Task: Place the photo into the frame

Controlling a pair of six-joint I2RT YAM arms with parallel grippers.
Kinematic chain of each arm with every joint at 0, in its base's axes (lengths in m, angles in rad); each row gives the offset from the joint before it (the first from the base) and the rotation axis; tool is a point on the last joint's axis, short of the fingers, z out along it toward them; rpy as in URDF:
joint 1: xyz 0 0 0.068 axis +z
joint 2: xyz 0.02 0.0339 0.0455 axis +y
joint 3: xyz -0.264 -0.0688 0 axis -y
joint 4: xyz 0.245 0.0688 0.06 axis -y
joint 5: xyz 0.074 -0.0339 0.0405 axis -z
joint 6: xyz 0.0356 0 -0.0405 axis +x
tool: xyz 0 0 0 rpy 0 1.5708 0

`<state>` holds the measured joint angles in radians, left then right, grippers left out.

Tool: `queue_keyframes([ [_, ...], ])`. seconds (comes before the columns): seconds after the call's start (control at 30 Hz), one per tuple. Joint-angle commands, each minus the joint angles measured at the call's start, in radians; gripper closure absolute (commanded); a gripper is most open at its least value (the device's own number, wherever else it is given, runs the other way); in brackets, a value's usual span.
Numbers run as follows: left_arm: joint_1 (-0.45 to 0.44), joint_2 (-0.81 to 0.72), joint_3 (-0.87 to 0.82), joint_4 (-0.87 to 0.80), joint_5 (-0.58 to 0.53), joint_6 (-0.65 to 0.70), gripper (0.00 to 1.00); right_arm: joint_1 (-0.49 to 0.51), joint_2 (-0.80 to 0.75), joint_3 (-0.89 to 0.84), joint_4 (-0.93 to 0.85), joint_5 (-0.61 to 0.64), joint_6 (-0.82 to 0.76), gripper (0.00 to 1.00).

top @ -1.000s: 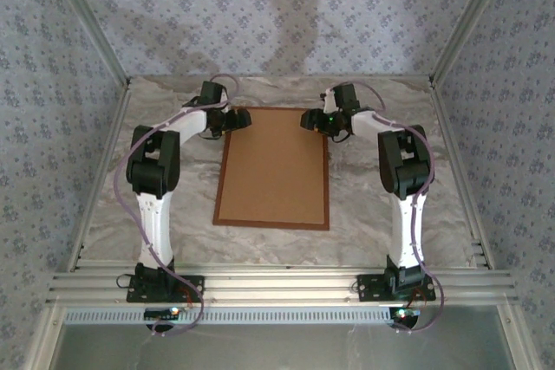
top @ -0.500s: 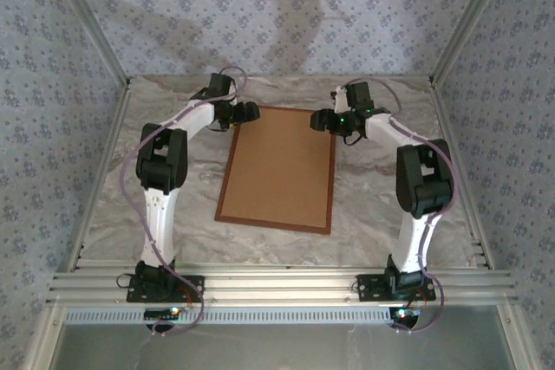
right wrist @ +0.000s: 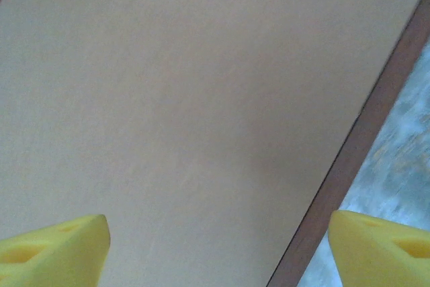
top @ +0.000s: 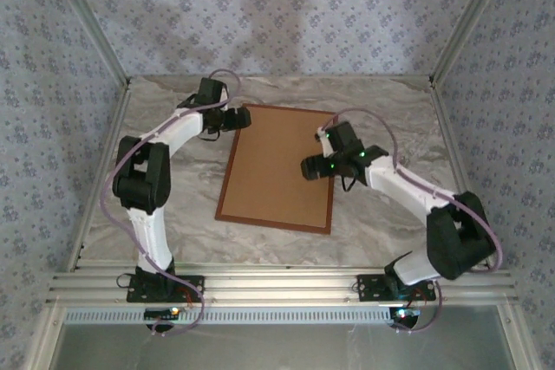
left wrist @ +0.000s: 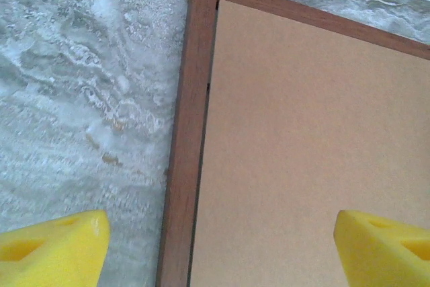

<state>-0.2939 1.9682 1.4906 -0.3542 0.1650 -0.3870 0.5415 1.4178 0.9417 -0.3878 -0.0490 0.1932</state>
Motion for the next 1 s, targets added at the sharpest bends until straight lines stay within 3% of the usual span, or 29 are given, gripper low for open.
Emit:
queue_keyframes([
  [0.0,0.007,-0.007,-0.037,0.033,-0.003,0.023,0.14,0.075,-0.062,-0.088,-0.118,0.129,0.026,0.05],
  [0.07,0.01,0.011,-0.035,0.027,0.014,0.029,0.16,0.135,-0.089,-0.127,-0.14,0.145,0.058,0.0],
  [0.33,0.019,0.096,0.044,0.003,0.069,0.033,0.17,0.296,-0.084,-0.193,-0.245,0.204,0.177,0.0],
  [0.97,0.019,0.21,0.149,-0.027,0.096,0.022,0.14,0.298,-0.043,-0.232,-0.225,0.084,0.218,0.03],
])
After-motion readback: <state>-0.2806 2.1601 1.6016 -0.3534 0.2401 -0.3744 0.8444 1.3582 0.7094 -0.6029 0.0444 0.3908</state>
